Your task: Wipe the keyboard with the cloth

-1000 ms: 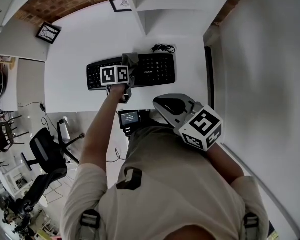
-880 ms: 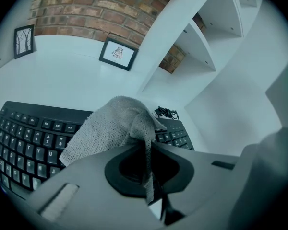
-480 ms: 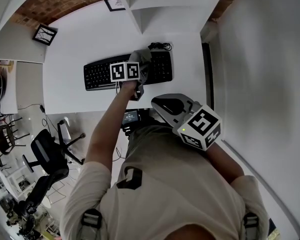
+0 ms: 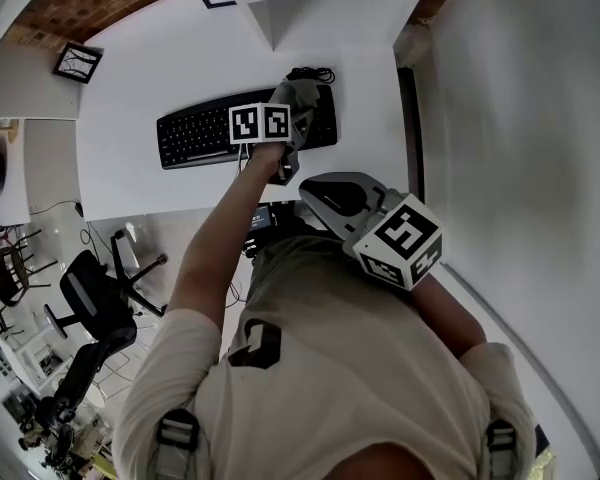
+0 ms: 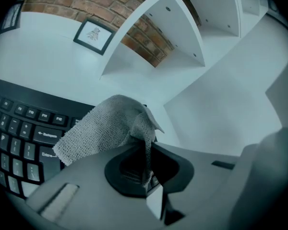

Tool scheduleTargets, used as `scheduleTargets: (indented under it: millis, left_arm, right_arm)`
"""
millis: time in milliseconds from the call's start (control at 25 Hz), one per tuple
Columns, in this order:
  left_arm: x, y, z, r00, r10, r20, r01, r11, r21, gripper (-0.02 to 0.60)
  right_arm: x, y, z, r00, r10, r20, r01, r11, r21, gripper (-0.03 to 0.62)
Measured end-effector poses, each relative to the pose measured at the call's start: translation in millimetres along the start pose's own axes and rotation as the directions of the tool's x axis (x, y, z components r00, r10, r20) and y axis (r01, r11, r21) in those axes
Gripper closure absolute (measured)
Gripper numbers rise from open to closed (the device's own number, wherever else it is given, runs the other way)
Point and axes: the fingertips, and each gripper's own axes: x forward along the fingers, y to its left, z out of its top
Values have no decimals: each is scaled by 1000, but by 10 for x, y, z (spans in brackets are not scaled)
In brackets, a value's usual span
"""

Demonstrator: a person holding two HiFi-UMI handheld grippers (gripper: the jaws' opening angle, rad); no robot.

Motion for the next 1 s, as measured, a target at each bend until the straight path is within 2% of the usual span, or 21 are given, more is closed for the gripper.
scheduleTargets:
  millis: [200,440,680,840,1000]
  left_arm:
    - [101,-100,-18,1000,-11,-29,11,1000,3,572]
    - [169,-200,-46,999,-34,-29,33,999,-42,572]
    - [256,-268,-72,1000,-6,-31,5,1000,-27,572]
    - [310,-326,-83,999,-19,-25,18,999,-43,572]
    - [419,-443,-93,999,-31,-39,30,999,-29,572]
  right_arm:
    - [-54,-35,-46,1000,-14,6,14,1000,15,588]
    - [-124,-42,-95,1000,-13,6,13,1000,24,588]
    - [-251,-75,-174,1000,-14,6,13,999,40,588]
    - [-347,-92,-198,1000,-21,5,20,999,34,588]
    - [-467,-129,-218,999,-42,7,42,998,37,588]
